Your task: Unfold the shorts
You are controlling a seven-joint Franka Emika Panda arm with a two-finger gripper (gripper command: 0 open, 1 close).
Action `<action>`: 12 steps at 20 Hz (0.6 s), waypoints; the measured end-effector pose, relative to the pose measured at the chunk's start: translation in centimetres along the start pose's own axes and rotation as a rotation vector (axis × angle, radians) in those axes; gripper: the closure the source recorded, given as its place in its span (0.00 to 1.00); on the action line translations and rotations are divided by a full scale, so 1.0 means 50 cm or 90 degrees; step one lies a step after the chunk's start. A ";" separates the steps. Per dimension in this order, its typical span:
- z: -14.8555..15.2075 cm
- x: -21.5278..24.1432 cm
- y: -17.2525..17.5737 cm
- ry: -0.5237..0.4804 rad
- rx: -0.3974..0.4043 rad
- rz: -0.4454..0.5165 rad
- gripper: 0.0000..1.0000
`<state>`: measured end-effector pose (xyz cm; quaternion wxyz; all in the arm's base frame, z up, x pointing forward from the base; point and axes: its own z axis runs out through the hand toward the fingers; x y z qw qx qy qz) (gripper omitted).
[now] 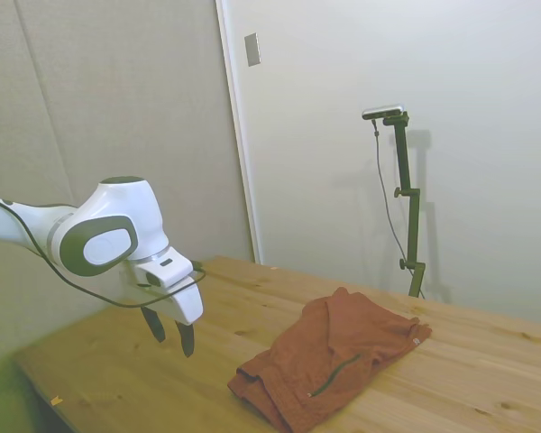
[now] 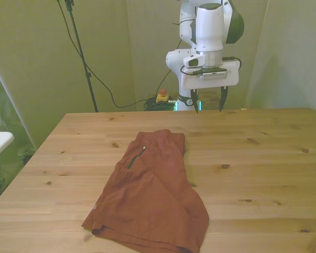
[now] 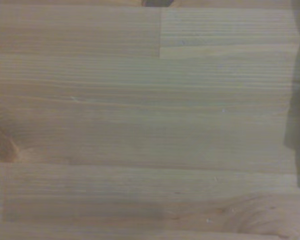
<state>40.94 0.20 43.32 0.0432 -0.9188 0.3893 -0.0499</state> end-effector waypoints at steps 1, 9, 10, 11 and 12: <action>0.001 0.000 0.000 0.001 -0.001 -0.001 0.00; -0.074 0.198 0.072 0.050 0.032 0.060 0.00; -0.084 0.237 0.085 0.055 0.038 0.073 0.00; -0.097 0.276 0.099 0.063 0.044 0.086 0.00; -0.109 0.313 0.112 0.071 0.050 0.098 0.00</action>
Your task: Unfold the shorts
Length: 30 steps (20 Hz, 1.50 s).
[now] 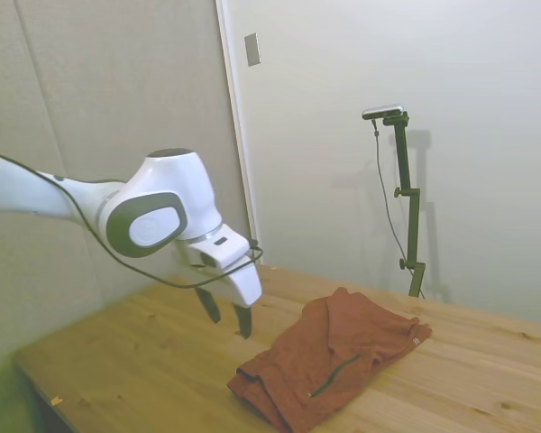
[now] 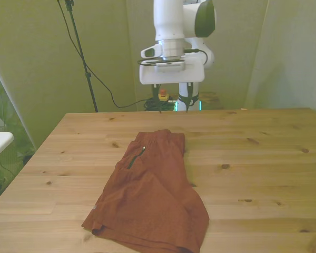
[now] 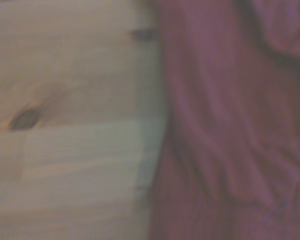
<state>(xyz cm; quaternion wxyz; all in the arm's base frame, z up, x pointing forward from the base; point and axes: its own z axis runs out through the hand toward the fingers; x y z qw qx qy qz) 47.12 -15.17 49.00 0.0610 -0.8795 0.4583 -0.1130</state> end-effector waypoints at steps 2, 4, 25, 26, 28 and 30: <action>-0.021 0.074 0.007 0.019 0.015 0.025 0.00; -0.005 0.158 -0.019 0.030 0.017 0.043 0.00; 0.272 0.454 -0.146 0.094 0.053 0.180 0.00; 0.282 0.460 -0.150 0.094 0.052 0.187 0.00; 0.299 0.473 -0.152 0.096 0.050 0.200 0.00; 0.311 0.486 -0.150 0.094 0.046 0.208 0.00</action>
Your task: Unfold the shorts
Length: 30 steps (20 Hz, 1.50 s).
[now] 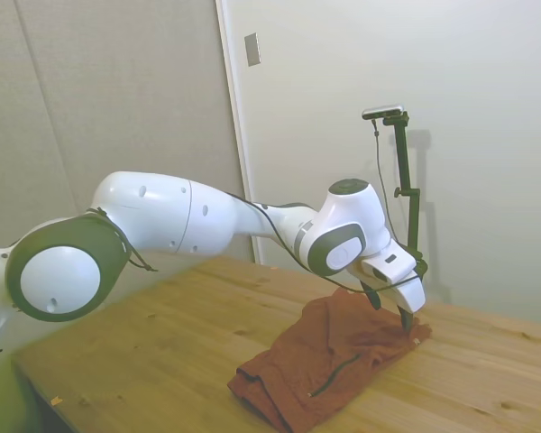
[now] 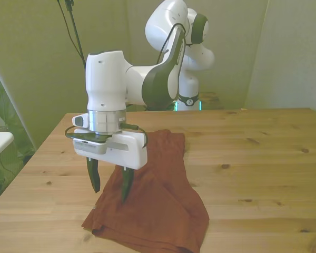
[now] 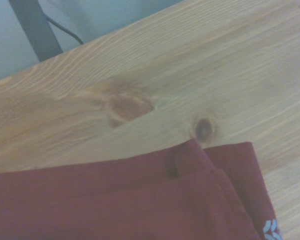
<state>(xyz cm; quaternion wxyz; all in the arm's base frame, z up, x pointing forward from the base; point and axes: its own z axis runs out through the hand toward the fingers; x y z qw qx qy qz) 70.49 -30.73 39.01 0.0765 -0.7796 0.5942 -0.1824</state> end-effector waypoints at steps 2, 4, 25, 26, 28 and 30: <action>0.016 0.009 0.000 -0.004 -0.007 0.007 0.00; 0.033 0.016 -0.002 -0.008 -0.012 0.012 0.00; 0.088 -0.016 -0.037 -0.035 -0.032 -0.017 1.00; 0.088 -0.017 -0.037 -0.037 -0.033 -0.024 1.00; 0.088 -0.017 -0.036 -0.039 -0.033 -0.037 1.00; 0.088 -0.016 -0.035 -0.042 -0.034 -0.044 1.00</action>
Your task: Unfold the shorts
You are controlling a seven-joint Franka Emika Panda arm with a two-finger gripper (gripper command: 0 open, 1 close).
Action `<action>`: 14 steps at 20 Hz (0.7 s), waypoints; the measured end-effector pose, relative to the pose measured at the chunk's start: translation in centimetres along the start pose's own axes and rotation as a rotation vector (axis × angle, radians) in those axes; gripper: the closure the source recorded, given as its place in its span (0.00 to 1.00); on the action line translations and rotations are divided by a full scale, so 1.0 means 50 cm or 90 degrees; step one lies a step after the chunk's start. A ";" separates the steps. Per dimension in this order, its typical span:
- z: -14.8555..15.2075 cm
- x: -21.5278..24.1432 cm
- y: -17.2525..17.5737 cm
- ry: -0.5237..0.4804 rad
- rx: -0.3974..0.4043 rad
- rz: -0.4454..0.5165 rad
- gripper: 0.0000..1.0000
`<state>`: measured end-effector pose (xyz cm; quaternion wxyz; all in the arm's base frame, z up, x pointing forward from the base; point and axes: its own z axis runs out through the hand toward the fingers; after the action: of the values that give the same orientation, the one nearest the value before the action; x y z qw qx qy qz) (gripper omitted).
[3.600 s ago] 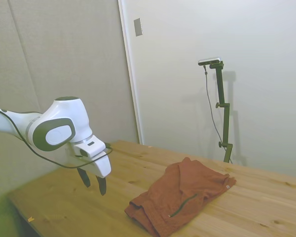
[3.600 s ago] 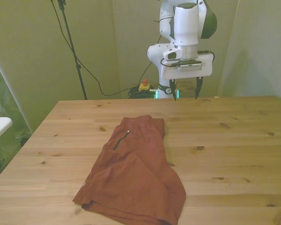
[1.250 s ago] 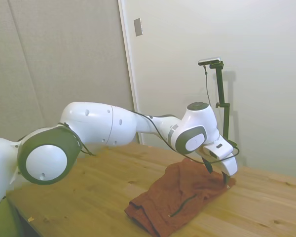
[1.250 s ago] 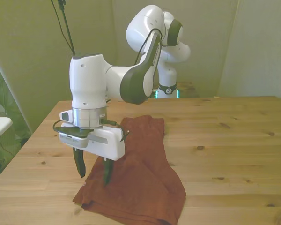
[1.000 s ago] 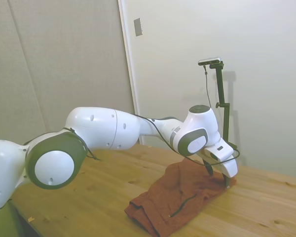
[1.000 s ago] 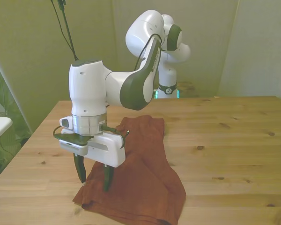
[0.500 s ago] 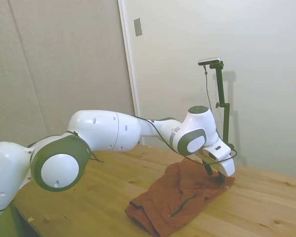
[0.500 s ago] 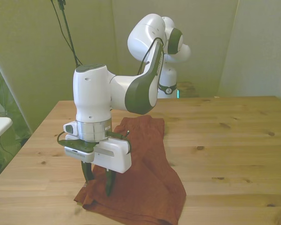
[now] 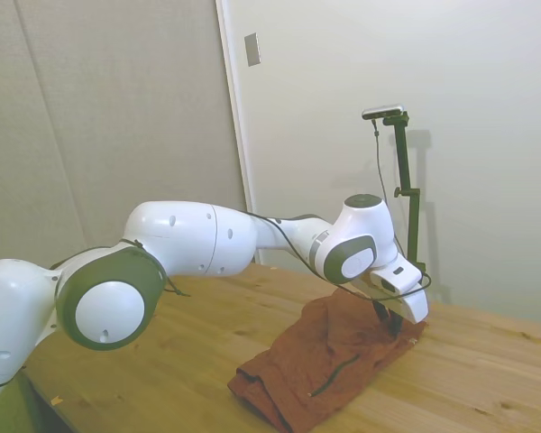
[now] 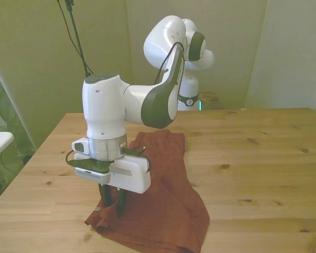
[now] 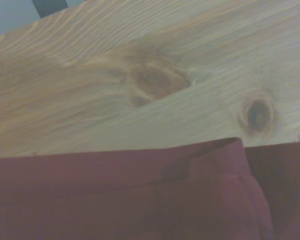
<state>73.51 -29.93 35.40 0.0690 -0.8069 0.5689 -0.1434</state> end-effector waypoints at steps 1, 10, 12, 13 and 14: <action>0.000 0.001 0.001 -0.002 -0.001 -0.003 1.00; -0.086 0.024 0.015 -0.012 0.000 -0.025 1.00; -0.111 0.021 0.017 -0.013 0.004 -0.033 1.00; -0.123 0.013 0.015 -0.016 0.006 -0.040 1.00; -0.136 0.001 0.011 -0.020 0.010 -0.050 1.00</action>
<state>70.91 -29.82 41.71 0.0781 -0.8302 0.5344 -0.1380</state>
